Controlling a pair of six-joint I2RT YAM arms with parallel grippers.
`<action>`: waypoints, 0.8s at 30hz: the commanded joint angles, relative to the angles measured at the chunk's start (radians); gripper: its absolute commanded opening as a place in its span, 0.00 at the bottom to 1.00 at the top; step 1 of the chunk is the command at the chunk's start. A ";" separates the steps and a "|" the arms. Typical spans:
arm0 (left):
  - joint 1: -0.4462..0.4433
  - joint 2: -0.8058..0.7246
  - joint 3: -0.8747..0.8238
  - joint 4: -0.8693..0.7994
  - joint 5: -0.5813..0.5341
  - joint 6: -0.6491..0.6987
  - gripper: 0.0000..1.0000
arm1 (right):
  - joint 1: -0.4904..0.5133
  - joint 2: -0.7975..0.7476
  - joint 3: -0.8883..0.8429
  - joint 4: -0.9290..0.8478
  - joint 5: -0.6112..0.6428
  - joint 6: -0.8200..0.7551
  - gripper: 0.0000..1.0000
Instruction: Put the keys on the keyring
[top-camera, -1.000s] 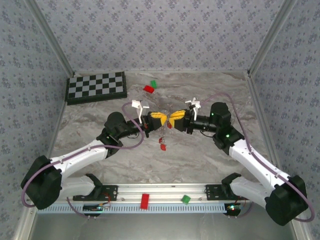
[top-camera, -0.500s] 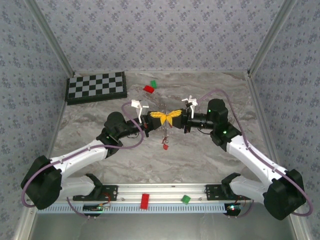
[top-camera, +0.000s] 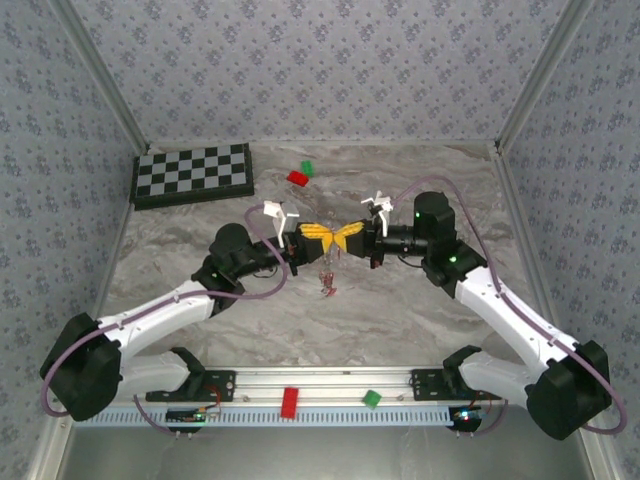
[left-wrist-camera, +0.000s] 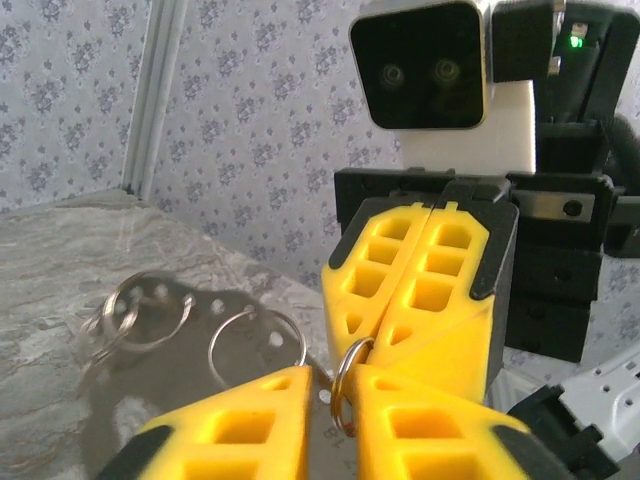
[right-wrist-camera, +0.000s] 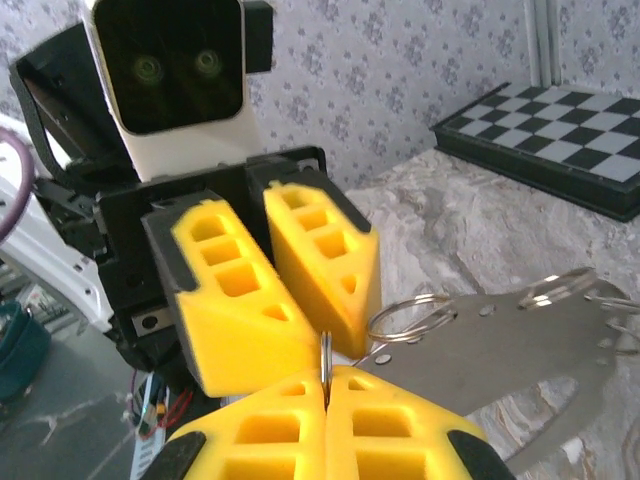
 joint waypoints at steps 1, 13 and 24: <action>0.022 -0.042 0.052 -0.067 0.014 0.048 0.26 | -0.009 0.007 0.098 -0.200 -0.049 -0.152 0.00; 0.053 -0.098 0.092 -0.288 0.102 0.204 0.31 | 0.000 0.141 0.333 -0.642 0.008 -0.418 0.00; 0.053 -0.065 0.128 -0.400 0.140 0.303 0.32 | 0.063 0.236 0.489 -0.834 0.142 -0.546 0.00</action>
